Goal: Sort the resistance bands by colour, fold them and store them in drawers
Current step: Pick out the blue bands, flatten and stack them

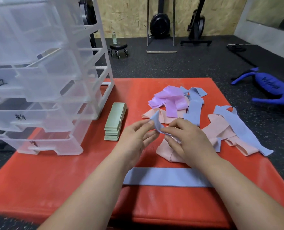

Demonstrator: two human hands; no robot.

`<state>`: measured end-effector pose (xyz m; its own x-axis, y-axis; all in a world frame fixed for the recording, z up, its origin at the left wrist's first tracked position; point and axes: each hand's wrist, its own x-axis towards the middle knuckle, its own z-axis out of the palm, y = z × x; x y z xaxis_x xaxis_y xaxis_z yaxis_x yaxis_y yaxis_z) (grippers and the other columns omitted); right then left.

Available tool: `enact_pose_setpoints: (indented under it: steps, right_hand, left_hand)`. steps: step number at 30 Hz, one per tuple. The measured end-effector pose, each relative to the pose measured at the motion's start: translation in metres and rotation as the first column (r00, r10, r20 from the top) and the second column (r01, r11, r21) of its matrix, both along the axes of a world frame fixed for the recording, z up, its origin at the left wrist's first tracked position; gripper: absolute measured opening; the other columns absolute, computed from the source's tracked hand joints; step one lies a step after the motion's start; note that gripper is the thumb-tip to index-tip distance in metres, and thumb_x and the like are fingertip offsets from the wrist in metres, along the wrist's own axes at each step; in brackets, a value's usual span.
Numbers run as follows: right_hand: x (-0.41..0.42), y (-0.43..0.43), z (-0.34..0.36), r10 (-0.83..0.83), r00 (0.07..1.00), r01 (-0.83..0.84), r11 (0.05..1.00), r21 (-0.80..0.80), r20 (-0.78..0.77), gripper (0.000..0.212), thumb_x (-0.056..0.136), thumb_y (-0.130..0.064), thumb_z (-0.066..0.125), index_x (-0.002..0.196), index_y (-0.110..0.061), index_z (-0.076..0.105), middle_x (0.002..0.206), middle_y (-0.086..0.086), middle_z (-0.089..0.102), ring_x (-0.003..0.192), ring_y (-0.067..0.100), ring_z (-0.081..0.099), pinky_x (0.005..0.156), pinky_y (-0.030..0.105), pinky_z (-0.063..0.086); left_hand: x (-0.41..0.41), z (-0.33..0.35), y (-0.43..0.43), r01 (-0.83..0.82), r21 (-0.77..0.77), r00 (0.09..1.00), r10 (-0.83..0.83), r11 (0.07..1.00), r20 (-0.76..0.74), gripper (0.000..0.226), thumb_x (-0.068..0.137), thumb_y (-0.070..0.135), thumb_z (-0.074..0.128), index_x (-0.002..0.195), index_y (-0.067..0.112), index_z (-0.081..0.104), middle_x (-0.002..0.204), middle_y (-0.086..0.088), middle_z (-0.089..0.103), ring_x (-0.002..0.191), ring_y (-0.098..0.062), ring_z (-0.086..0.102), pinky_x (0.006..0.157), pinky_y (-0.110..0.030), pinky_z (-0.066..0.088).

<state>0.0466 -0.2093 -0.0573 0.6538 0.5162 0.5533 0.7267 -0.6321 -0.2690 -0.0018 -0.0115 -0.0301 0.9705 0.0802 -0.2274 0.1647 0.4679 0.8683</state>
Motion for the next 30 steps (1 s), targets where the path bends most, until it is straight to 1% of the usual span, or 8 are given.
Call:
enact_pose_setpoints:
  steps: [3, 7, 12, 15, 17, 20, 24, 30]
  right_hand:
    - [0.002, -0.001, 0.001, 0.021, 0.999, -0.022, 0.999, -0.046, -0.026, 0.031, 0.098, -0.037, 0.057, 0.121, -0.030, 0.076, 0.104, -0.004, 0.061, 0.093, 0.020, 0.060, 0.076, 0.039, 0.049]
    - [0.002, 0.001, 0.005, -0.017, 1.000, 0.019, 0.987, -0.160, 0.017, 0.030, 0.097, -0.042, 0.053, 0.119, -0.036, 0.073, 0.103, -0.006, 0.058, 0.089, 0.021, 0.059, 0.070, 0.037, 0.043]
    - [-0.002, 0.003, 0.009, -0.027, 0.998, 0.022, 0.995, -0.101, -0.048, 0.027, 0.098, -0.046, 0.053, 0.109, -0.035, 0.075, 0.103, -0.008, 0.056, 0.088, 0.018, 0.060, 0.070, 0.037, 0.043]
    - [-0.002, 0.001, 0.014, -0.056, 0.992, 0.060, 0.998, 0.033, -0.109, 0.030, 0.097, -0.052, 0.055, 0.110, -0.034, 0.076, 0.101, -0.009, 0.056, 0.085, 0.014, 0.059, 0.071, 0.032, 0.045]
    - [-0.002, 0.003, 0.015, -0.055, 0.992, 0.063, 0.996, 0.067, -0.117, 0.031, 0.098, -0.051, 0.056, 0.114, -0.034, 0.076, 0.100, -0.010, 0.055, 0.086, 0.012, 0.057, 0.070, 0.030, 0.046]
    - [-0.004, 0.006, 0.013, -0.054, 0.999, 0.054, 0.998, -0.040, -0.004, 0.026, 0.099, -0.044, 0.060, 0.118, -0.035, 0.075, 0.098, -0.008, 0.055, 0.088, 0.017, 0.053, 0.071, 0.039, 0.047]
    - [-0.007, 0.009, 0.011, -0.011, 1.000, 0.011, 0.997, -0.077, -0.005, 0.028, 0.100, -0.044, 0.053, 0.115, -0.037, 0.076, 0.094, -0.013, 0.060, 0.091, 0.019, 0.054, 0.073, 0.040, 0.046]
    - [-0.002, 0.006, 0.011, -0.048, 0.972, 0.079, 0.989, 0.127, -0.231, 0.029, 0.097, -0.046, 0.059, 0.119, -0.036, 0.074, 0.100, -0.015, 0.067, 0.096, 0.014, 0.057, 0.085, 0.043, 0.051]
  left_hand:
    - [0.001, -0.001, 0.000, -0.043, 0.065, 0.999, 0.044, 0.997, -0.013, 0.020, 0.102, 0.016, 0.069, 0.117, 0.002, 0.070, 0.112, -0.018, 0.079, 0.097, -0.024, 0.078, 0.098, -0.035, 0.062]
    - [0.003, -0.002, 0.003, 0.018, 0.054, 1.000, -0.017, 0.998, -0.016, 0.036, 0.097, 0.025, 0.076, 0.124, 0.002, 0.068, 0.117, -0.014, 0.078, 0.106, -0.027, 0.077, 0.098, -0.038, 0.061]
    - [0.007, -0.009, 0.003, -0.117, 0.267, 0.993, 0.114, 0.957, 0.025, 0.014, 0.103, 0.014, 0.067, 0.105, 0.000, 0.069, 0.086, -0.011, 0.073, 0.079, -0.020, 0.075, 0.084, -0.039, 0.066]
    - [0.005, -0.001, 0.001, -0.053, 0.211, 0.998, 0.045, 0.976, 0.043, 0.031, 0.106, 0.025, 0.063, 0.113, -0.005, 0.067, 0.101, -0.021, 0.077, 0.096, -0.031, 0.079, 0.090, -0.040, 0.065]
    - [0.001, 0.004, -0.003, -0.010, 0.195, 0.998, -0.003, 0.981, 0.066, 0.044, 0.098, 0.036, 0.071, 0.116, -0.004, 0.067, 0.102, -0.018, 0.077, 0.099, -0.029, 0.079, 0.091, -0.035, 0.063]
    - [-0.001, -0.001, -0.006, 0.004, 0.211, 0.998, -0.018, 0.978, 0.065, 0.056, 0.089, 0.037, 0.081, 0.122, -0.005, 0.064, 0.108, -0.022, 0.074, 0.100, -0.026, 0.078, 0.094, -0.034, 0.062]
    - [0.001, -0.008, 0.001, -0.046, 0.240, 0.999, 0.050, 0.970, -0.011, 0.023, 0.101, 0.005, 0.067, 0.119, -0.010, 0.062, 0.092, -0.016, 0.076, 0.083, -0.022, 0.078, 0.087, -0.033, 0.065]
    - [0.002, -0.005, 0.007, 0.026, 0.209, 1.000, -0.027, 0.977, 0.003, 0.007, 0.103, -0.001, 0.057, 0.109, -0.002, 0.061, 0.100, -0.020, 0.077, 0.092, -0.025, 0.078, 0.091, -0.035, 0.063]
